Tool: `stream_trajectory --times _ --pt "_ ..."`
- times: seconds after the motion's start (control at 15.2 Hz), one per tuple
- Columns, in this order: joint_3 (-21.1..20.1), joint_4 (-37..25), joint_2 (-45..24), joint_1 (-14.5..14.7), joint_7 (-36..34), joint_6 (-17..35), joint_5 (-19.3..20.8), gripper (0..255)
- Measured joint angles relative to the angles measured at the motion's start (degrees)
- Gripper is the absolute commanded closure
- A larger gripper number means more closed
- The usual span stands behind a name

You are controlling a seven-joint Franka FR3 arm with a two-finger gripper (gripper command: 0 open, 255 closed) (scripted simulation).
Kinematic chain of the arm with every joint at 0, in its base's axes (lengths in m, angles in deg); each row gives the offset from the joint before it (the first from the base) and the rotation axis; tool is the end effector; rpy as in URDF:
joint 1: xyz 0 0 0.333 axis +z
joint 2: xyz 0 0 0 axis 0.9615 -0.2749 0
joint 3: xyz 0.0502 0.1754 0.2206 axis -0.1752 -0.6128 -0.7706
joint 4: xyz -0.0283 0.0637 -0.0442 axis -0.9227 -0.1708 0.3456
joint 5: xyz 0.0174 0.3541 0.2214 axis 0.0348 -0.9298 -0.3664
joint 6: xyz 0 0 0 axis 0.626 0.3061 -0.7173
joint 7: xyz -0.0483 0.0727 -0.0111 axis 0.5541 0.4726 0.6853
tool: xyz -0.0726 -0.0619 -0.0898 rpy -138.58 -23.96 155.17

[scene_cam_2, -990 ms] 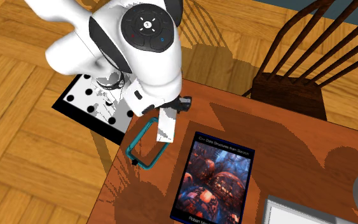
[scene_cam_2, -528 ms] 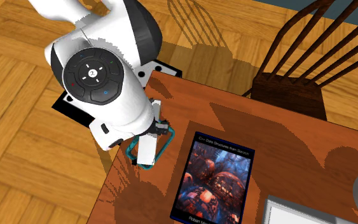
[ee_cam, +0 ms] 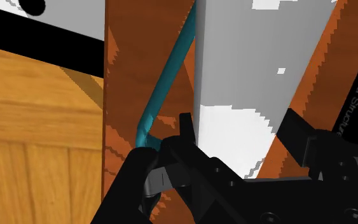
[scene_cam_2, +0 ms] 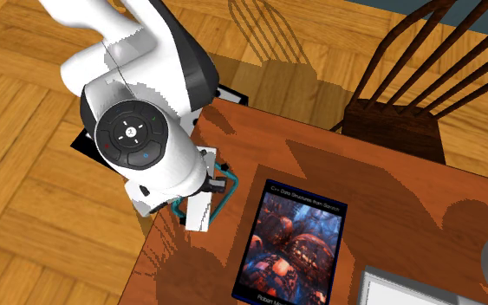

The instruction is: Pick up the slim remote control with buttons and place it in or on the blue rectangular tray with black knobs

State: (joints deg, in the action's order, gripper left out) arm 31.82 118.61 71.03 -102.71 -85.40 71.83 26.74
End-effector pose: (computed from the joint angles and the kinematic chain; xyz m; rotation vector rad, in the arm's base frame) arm 0.3614 -0.1877 0.3604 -2.5532 1.7965 -0.0040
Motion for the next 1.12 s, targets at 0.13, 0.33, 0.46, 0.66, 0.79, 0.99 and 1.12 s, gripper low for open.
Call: stream_trajectory --times 0.13,0.33,0.46,0.66,0.79,0.99,1.12 --pt "-0.08 1.07 -0.99 0.05 -0.03 2.05 -0.07 255" --pt "-0.07 2.79 -1.93 0.05 0.07 4.73 -0.11 255" --pt "0.01 3.5 -2.78 -0.01 0.22 6.3 -0.08 255" --pt "-0.06 3.84 -3.05 0.04 0.16 6.89 -0.13 255" --pt "-0.06 3.87 -3.07 0.03 0.16 6.95 -0.13 255" --pt "-0.05 3.87 -3.07 0.03 0.16 6.97 -0.13 0" --pt "-0.05 3.87 -3.06 0.03 0.16 6.97 -0.13 0"
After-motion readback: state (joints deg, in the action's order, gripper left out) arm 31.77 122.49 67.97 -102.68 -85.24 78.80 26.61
